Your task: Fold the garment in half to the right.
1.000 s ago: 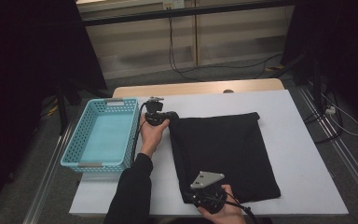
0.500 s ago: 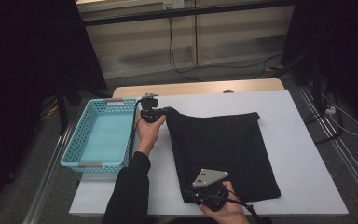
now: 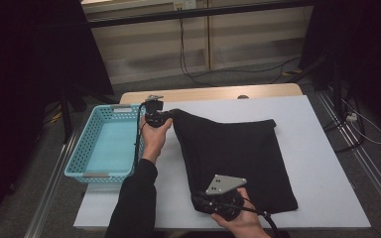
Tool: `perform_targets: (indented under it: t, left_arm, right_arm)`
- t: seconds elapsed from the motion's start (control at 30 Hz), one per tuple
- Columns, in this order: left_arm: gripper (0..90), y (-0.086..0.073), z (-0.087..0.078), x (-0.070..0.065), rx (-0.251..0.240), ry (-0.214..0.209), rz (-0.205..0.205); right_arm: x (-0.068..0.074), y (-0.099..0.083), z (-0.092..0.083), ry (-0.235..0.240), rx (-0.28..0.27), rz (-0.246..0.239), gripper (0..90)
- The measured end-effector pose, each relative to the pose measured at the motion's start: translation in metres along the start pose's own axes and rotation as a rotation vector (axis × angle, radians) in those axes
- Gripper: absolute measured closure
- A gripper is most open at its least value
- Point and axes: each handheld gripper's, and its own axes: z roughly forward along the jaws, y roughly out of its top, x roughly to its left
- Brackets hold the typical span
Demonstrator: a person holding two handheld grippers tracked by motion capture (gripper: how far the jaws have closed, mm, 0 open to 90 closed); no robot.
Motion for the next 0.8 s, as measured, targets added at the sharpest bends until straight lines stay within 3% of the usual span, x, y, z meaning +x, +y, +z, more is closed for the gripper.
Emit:
perform_targets:
  t: [0.3,0.67,0.8]
  left_arm:
    - [86.0,0.005,0.001,-0.004,0.011,-0.006,0.005]
    - [86.1,0.009,-0.005,-0.001,0.011,0.011,0.003]
    - [86.1,0.011,-0.009,0.001,0.002,0.015,-0.004]
  right_arm:
    - [0.005,0.005,0.001,0.030,-0.006,-0.029,83.7]
    - [0.003,0.012,-0.001,0.067,-0.018,0.001,84.6]
    - [0.004,0.017,0.000,0.073,-0.028,-0.008,84.6]
